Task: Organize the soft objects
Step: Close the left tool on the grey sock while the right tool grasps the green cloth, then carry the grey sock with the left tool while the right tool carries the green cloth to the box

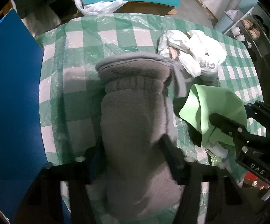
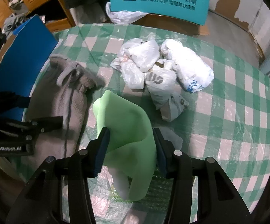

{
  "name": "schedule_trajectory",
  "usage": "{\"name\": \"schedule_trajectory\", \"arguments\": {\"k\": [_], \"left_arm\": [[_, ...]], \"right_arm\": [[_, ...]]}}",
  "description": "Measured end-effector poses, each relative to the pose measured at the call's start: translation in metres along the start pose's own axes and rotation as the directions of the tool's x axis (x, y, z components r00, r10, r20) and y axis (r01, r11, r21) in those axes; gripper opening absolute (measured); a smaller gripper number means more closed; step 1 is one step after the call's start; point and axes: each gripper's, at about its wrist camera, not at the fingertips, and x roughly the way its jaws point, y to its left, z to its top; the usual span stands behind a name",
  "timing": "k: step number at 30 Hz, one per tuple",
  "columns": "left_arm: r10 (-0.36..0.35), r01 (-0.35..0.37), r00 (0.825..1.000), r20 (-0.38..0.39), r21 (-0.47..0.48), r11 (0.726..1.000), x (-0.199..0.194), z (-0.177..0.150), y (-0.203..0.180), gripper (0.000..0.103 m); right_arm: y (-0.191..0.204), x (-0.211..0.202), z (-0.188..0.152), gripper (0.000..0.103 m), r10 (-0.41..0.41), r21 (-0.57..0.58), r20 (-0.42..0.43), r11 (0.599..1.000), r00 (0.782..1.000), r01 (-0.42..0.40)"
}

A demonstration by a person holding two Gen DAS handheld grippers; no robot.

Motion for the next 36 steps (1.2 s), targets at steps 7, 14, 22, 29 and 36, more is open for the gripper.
{"name": "schedule_trajectory", "arguments": {"k": [7,14,22,29,36], "left_arm": [[-0.028,0.028,0.999,0.032,0.009,1.0,-0.009,-0.003,0.001,0.017],[-0.013,0.009,0.997,0.081,0.052,0.999,-0.028,-0.006,-0.003,0.015],[-0.005,-0.007,0.991,0.134,0.083,0.996,-0.054,-0.014,-0.006,0.015],[0.001,-0.019,0.982,0.19,0.096,0.995,-0.078,-0.019,-0.003,0.015],[0.008,-0.033,0.971,0.241,0.1,0.994,-0.101,-0.024,0.001,0.015]], "right_arm": [[0.007,-0.006,0.001,0.013,0.007,-0.018,0.009,1.0,1.0,-0.007],[0.013,-0.021,0.003,0.008,0.008,-0.012,0.039,1.0,0.999,-0.007],[0.024,-0.042,0.007,0.008,-0.001,-0.021,0.085,1.0,0.996,0.003],[0.03,-0.061,0.012,0.008,-0.016,-0.013,0.122,1.0,0.992,0.018],[0.033,-0.087,0.017,0.008,-0.027,0.003,0.17,1.0,0.985,0.027]]}}
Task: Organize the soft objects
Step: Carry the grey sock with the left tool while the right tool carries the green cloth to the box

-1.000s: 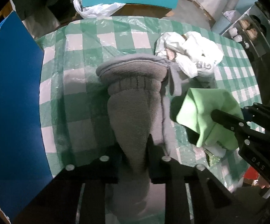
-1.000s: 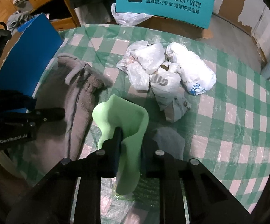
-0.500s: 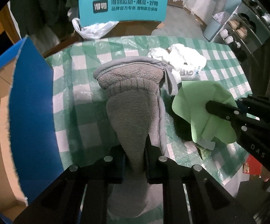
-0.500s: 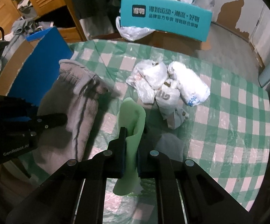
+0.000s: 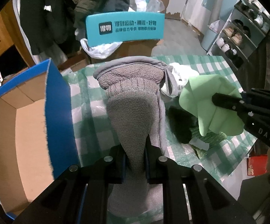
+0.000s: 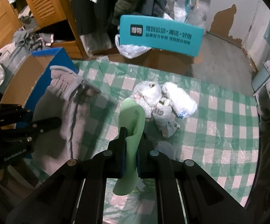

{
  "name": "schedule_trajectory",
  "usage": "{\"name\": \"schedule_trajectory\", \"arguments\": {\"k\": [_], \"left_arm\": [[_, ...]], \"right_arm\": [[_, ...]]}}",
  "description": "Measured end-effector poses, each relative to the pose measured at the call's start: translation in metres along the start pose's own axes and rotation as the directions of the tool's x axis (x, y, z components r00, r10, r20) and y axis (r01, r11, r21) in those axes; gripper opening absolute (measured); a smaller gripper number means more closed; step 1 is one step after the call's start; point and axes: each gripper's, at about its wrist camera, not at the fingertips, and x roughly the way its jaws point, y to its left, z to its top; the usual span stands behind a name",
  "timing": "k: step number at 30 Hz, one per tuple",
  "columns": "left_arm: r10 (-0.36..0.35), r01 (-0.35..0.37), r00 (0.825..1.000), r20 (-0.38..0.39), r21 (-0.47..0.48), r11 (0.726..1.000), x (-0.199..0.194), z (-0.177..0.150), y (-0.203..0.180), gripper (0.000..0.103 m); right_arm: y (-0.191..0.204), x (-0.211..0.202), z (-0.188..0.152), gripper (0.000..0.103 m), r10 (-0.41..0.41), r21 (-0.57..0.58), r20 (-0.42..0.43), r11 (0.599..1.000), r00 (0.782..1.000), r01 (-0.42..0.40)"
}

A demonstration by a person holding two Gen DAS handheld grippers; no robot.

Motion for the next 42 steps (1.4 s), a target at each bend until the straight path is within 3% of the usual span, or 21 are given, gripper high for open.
{"name": "schedule_trajectory", "arguments": {"k": [23,42], "left_arm": [[0.029,-0.029,0.988,0.149,-0.005,1.0,-0.071,-0.009,0.026,0.015],[0.08,-0.058,0.968,0.236,-0.099,0.993,-0.121,-0.023,0.088,0.015]], "right_arm": [[0.042,-0.05,0.021,0.008,0.027,-0.046,0.102,0.999,0.994,-0.023],[0.106,-0.054,0.047,0.008,0.091,-0.135,0.126,0.988,0.988,-0.074]]}}
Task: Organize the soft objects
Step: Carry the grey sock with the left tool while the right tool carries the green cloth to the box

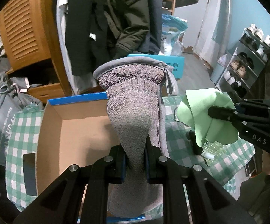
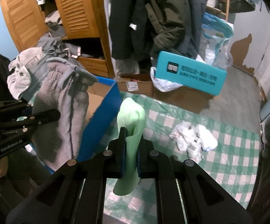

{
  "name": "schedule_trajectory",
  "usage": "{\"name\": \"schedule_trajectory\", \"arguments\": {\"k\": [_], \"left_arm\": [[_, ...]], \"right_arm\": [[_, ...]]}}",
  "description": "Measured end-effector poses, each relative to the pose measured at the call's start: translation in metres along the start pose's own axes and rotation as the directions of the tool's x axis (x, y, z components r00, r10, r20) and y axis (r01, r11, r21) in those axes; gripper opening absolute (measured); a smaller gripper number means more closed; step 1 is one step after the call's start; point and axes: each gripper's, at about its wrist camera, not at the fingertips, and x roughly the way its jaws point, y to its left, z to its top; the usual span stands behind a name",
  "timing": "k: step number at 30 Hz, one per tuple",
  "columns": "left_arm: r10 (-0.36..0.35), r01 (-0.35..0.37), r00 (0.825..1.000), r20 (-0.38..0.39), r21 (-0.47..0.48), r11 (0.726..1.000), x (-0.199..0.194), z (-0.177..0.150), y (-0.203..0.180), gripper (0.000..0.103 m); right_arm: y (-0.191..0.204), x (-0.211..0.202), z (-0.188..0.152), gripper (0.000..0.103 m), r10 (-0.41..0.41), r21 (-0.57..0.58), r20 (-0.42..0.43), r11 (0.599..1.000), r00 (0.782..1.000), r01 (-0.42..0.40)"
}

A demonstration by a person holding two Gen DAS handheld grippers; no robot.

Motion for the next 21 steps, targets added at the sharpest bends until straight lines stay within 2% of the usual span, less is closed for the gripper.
{"name": "schedule_trajectory", "arguments": {"k": [11,21], "left_arm": [[0.031,-0.03,0.999,0.017,-0.049,0.998,-0.009,-0.007,0.036,0.015],[0.114,-0.114,0.993,0.0,-0.064,0.991,-0.002,-0.015,0.071,0.015]], "right_arm": [[0.041,0.019,0.021,0.008,0.044,-0.052,-0.013,0.998,0.999,-0.045],[0.081,0.047,0.036,0.008,0.081,-0.101,-0.053,0.991,0.995,-0.086]]}}
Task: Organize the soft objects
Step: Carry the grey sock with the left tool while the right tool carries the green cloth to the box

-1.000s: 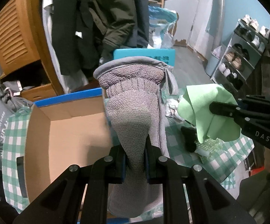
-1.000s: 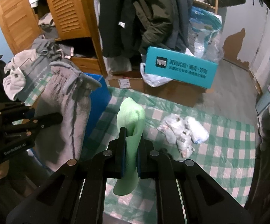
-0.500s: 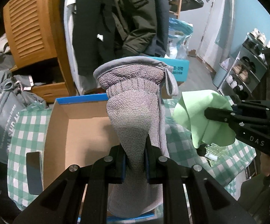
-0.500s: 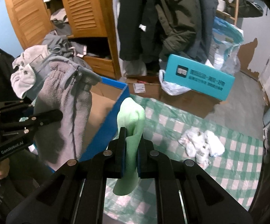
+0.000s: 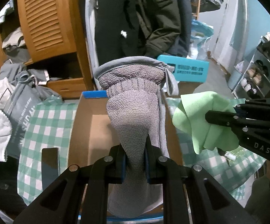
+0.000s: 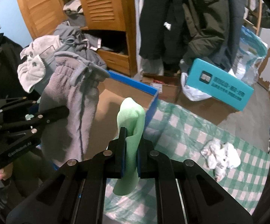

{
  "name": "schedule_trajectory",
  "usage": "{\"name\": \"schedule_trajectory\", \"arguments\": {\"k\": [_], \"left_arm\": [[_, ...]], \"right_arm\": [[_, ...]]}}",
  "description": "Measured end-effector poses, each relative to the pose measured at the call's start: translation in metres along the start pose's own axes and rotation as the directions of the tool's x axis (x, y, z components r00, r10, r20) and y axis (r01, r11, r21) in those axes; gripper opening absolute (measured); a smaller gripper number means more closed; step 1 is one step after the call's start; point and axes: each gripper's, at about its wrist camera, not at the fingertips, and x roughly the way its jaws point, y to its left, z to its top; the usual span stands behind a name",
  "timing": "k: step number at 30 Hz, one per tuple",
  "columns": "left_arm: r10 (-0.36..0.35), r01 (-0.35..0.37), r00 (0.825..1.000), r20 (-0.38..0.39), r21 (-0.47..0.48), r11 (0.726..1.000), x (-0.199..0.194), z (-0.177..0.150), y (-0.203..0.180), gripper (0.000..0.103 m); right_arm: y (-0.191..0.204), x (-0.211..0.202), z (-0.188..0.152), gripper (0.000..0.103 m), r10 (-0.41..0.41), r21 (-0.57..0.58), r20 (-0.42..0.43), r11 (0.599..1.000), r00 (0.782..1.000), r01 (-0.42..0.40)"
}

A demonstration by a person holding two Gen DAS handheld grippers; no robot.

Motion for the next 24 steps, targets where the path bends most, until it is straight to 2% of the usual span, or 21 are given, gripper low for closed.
{"name": "schedule_trajectory", "arguments": {"k": [11,19,24], "left_arm": [[0.015,-0.016,0.999,-0.042,-0.041,0.999,0.013,-0.009,0.024,0.015],[0.024,-0.028,0.997,-0.075,-0.057,0.998,0.023,-0.013,0.037,0.016],[0.024,-0.031,0.994,-0.103,-0.069,0.997,0.028,-0.016,0.04,0.019]], "right_arm": [[0.039,0.042,0.013,0.008,0.033,-0.048,-0.067,0.998,0.997,-0.036],[0.05,0.063,0.014,0.008,0.04,-0.061,-0.109,0.997,0.993,-0.047],[0.052,0.071,0.014,0.008,0.044,-0.058,-0.13,0.997,0.991,-0.052]]}}
